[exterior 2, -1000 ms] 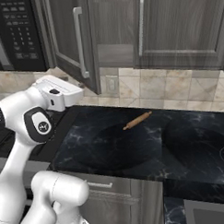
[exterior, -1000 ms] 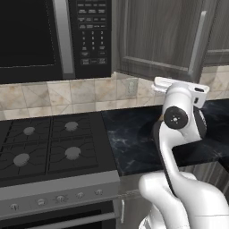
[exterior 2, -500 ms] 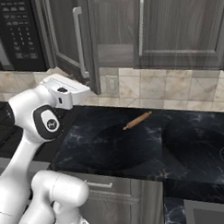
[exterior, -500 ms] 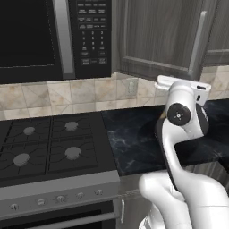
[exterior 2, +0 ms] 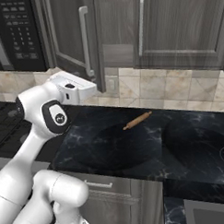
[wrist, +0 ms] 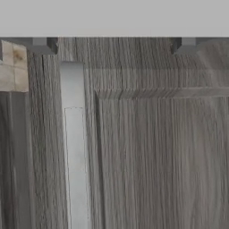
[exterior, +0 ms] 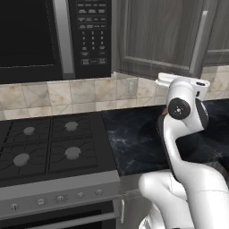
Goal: Close all open cabinet doors.
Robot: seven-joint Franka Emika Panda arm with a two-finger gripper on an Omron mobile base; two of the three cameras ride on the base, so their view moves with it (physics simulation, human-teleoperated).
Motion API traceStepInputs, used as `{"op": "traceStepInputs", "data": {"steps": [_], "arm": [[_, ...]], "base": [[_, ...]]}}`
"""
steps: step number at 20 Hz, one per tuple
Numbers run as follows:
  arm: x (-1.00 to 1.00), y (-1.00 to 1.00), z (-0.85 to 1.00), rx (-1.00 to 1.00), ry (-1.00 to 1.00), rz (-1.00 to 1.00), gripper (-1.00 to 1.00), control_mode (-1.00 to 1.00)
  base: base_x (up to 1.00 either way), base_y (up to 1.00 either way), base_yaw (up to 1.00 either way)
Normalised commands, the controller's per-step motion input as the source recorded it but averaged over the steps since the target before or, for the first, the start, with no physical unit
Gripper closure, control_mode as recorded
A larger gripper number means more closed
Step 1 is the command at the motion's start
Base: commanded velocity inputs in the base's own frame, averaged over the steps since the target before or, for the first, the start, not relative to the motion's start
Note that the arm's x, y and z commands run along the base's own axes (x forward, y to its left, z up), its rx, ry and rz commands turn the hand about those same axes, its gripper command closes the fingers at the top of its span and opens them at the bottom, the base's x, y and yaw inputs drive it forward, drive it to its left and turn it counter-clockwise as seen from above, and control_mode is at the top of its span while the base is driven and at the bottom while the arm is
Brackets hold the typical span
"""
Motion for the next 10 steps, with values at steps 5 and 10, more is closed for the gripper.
{"op": "traceStepInputs", "data": {"steps": [5, 10], "arm": [[0.27, -0.09, -0.16, 0.0, 0.0, 0.0, -1.0, -1.0], [0.27, -0.25, -0.19, 0.0, 0.0, 0.0, -1.0, -1.0]], "base": [[0.0, 0.0, 0.0], [0.0, 0.0, 0.0]]}}
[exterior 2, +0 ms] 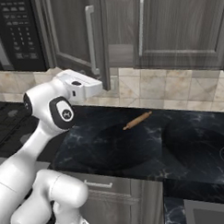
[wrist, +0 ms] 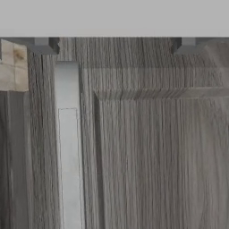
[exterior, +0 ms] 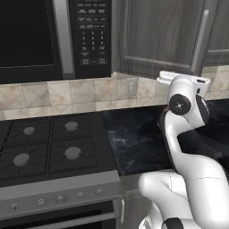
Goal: Close all open cabinet doors.
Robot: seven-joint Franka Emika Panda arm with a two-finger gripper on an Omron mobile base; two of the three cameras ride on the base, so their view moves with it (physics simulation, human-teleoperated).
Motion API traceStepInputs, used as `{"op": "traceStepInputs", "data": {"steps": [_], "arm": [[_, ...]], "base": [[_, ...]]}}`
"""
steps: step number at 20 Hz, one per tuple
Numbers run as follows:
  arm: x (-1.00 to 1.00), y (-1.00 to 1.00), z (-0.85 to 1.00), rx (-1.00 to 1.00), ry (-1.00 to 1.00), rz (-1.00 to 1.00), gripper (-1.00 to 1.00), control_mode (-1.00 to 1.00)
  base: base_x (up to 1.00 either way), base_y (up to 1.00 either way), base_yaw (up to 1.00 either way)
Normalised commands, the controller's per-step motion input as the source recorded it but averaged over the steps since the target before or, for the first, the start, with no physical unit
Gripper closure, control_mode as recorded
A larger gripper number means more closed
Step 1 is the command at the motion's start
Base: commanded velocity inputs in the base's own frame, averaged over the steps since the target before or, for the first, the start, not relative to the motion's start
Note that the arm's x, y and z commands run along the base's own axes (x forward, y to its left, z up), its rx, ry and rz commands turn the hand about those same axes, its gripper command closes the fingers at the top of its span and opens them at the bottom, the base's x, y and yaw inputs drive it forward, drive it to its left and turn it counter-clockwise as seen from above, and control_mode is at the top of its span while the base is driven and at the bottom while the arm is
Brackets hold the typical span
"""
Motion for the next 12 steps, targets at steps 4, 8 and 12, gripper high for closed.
{"op": "traceStepInputs", "data": {"steps": [4, 8, 12], "arm": [[0.25, -0.25, -0.26, 0.0, 0.0, 0.0, -1.0, -1.0], [0.28, -0.26, -0.26, 0.0, -0.01, 0.0, -1.0, -1.0], [0.3, -0.23, -0.25, 0.0, -0.02, 0.01, -1.0, -1.0]], "base": [[0.0, 0.0, 0.0], [0.0, 0.0, 0.0], [0.0, 0.0, 0.0]]}}
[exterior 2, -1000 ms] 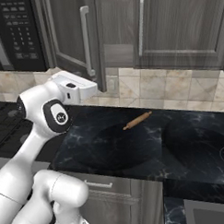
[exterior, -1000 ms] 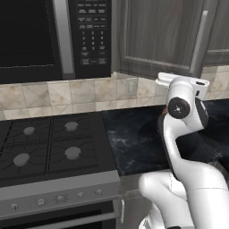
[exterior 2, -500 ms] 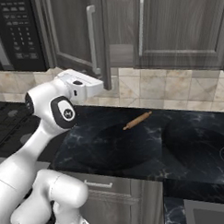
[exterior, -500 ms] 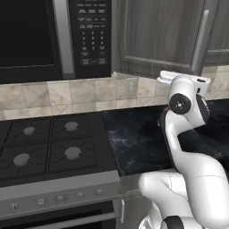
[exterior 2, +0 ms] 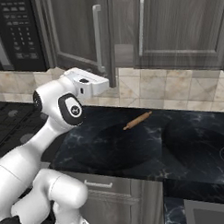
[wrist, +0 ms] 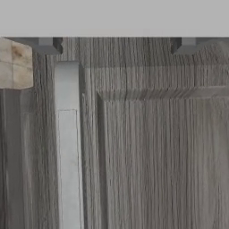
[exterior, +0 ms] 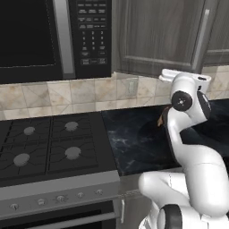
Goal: Close all open cabinet doors.
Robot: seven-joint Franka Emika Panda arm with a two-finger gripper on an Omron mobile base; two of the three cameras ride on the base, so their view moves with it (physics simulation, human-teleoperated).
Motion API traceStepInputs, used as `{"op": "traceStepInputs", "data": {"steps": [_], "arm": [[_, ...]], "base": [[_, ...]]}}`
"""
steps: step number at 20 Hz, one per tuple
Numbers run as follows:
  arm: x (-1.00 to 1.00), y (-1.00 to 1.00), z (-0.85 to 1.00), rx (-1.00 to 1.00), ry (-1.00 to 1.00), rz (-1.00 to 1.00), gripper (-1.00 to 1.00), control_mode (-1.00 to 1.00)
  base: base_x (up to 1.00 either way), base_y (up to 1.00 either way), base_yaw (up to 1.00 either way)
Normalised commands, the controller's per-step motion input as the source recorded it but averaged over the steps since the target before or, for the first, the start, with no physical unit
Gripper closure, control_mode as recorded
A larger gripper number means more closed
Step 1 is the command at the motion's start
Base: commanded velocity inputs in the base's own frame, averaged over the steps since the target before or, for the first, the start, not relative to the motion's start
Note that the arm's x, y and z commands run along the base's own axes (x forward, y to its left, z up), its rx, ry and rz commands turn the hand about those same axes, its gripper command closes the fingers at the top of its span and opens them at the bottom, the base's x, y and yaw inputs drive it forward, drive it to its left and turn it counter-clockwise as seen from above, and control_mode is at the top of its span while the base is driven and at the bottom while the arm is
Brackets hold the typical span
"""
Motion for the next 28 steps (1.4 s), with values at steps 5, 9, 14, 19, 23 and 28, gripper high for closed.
{"op": "traceStepInputs", "data": {"steps": [5, 9, 14, 19, 23, 28], "arm": [[0.36, -0.23, -0.22, 0.0, -0.03, 0.02, -1.0, -1.0], [0.35, -0.23, -0.3, 0.0, -0.05, 0.02, -1.0, -1.0], [0.31, -0.33, -0.25, 0.0, -0.05, 0.03, -1.0, -1.0], [0.31, -0.36, -0.22, 0.0, -0.04, 0.03, -1.0, -1.0], [0.25, -0.31, -0.2, 0.0, -0.04, 0.03, -1.0, -1.0], [0.21, -0.29, -0.06, 0.0, -0.01, 0.03, -1.0, -1.0]], "base": [[0.0, 0.0, 0.0], [0.0, 0.0, 0.0], [0.0, 0.0, 0.0], [0.0, 0.0, 0.0], [0.0, 0.0, 0.0], [0.0, 0.0, 0.0]]}}
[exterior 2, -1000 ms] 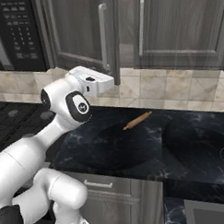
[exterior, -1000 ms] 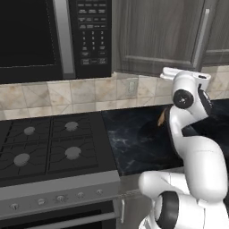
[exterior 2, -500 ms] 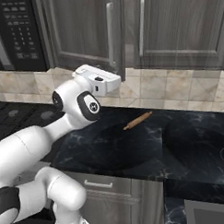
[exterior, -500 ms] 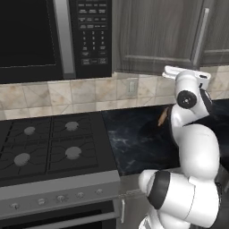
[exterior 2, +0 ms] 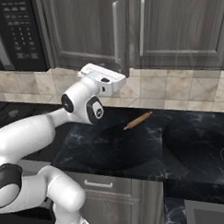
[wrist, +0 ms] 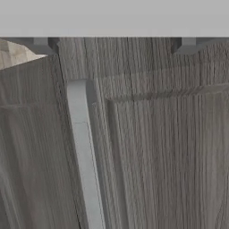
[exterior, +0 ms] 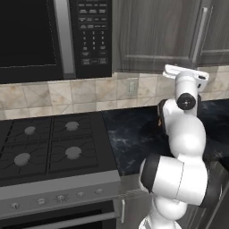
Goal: Close all open cabinet doors.
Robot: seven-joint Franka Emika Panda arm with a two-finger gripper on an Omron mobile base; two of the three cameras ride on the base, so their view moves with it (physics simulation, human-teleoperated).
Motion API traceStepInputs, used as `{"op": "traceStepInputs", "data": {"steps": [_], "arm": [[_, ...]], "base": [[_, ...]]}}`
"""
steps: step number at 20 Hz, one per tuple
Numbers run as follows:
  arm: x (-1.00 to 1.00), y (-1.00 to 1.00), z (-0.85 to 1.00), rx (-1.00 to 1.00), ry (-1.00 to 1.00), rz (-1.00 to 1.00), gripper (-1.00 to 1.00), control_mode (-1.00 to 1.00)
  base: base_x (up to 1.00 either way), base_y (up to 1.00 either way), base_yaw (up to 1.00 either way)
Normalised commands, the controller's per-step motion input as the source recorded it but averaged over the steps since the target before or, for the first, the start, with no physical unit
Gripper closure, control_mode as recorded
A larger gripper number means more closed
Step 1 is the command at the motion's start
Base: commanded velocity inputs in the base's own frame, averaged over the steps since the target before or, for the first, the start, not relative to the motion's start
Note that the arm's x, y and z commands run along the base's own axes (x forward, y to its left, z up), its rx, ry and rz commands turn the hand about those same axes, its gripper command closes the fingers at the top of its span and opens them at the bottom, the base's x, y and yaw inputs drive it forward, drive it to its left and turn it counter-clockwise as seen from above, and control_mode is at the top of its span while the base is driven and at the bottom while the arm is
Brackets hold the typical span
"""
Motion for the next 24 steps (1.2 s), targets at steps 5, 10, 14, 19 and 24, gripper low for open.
{"op": "traceStepInputs", "data": {"steps": [5, 10, 14, 19, 24], "arm": [[0.14, -0.27, 0.0, 0.0, 0.0, 0.03, -1.0, -1.0], [0.07, -0.31, 0.0, 0.0, 0.0, 0.04, -1.0, -1.0], [0.05, -0.33, 0.0, 0.0, 0.0, 0.04, -1.0, -1.0], [0.01, -0.33, 0.0, 0.0, 0.0, 0.05, -1.0, -1.0], [0.0, -0.3, 0.0, 0.0, 0.0, 0.06, -1.0, -1.0]], "base": [[0.0, 0.0, 0.0], [0.0, 0.0, 0.0], [0.0, 0.0, 0.0], [0.0, 0.0, 0.0], [0.0, 0.0, 0.0]]}}
